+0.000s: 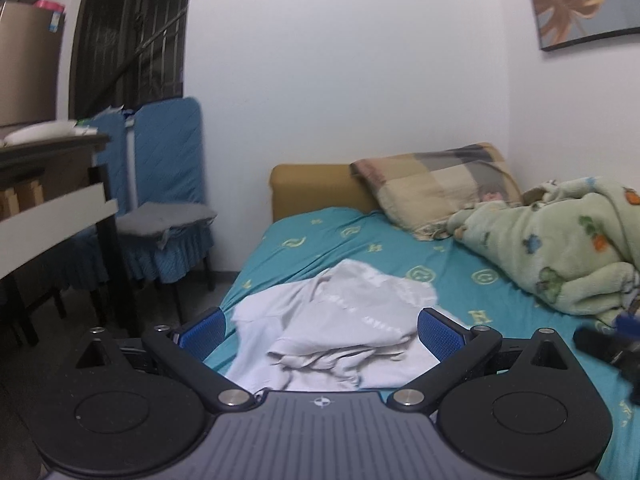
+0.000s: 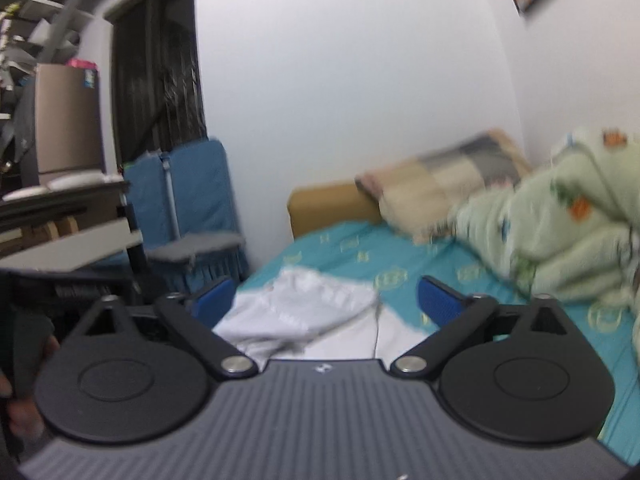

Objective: Fold clothes
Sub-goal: 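Reach both grippers toward the crumpled white T-shirt on the bed, then grasp the white T-shirt with the right gripper and lift it up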

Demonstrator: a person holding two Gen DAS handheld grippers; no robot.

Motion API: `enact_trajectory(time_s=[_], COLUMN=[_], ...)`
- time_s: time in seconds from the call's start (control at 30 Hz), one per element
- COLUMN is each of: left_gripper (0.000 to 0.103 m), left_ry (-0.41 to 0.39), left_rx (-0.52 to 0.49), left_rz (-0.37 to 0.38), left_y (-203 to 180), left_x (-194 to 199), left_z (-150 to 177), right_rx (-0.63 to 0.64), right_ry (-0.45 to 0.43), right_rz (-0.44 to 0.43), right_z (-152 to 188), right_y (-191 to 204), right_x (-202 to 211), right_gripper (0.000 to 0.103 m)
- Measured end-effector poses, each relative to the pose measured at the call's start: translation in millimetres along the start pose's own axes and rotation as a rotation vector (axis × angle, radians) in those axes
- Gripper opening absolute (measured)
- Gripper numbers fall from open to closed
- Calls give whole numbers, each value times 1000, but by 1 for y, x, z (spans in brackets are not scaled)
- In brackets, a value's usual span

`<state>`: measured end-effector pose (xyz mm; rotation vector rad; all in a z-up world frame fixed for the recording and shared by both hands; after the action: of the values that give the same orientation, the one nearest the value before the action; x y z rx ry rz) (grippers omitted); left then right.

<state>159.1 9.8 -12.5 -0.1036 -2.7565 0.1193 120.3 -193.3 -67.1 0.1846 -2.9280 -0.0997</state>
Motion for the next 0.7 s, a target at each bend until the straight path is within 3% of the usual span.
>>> enact_trajectory(time_s=[0.03,0.13,0.23,0.33,0.5,0.63,0.67,0.7], left_gripper=[103,103,103,103,102,102,101,101], left_ry=[11,36,44,58,83,89,98,107], left_rx=[15,106,114,111,148,141,162,183], left_rz=[-1,23,5,-36,-21,-40,-26,-11], left_y=[8,38,64,87,101,110,111,113], left_x=[-2,-8,-20,-34,-49,-61,-65,-70], left_z=[0,-1,-3,3,21,34,36,38], right_rx=[-2,-2,0,48,107,-20,-54,-86], right_ry=[41,138,232,268,332,367,357,341], right_rz=[4,-12,-31,-44,-6,37,22,1], right_z=[10,32,53,61,75,84,81,77], right_y=[2,16,31,52,64,44,41,40], right_x=[-8,-44,-79,-127,-215,-256,-261,-265], right_gripper=[69,63,63,63,61,59,53,32])
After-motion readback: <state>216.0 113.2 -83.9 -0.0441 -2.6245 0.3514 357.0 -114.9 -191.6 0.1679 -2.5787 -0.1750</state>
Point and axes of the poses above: each gripper's, at about its wrist camera, not at the fingertips, and x roughly against the way its jaws point, y to its left, z to its underside, the point moved 10 cm from there along -x, roughly the way its jaws point, and after that the axes turned 7 degrees about x, right-handed, at the moved point
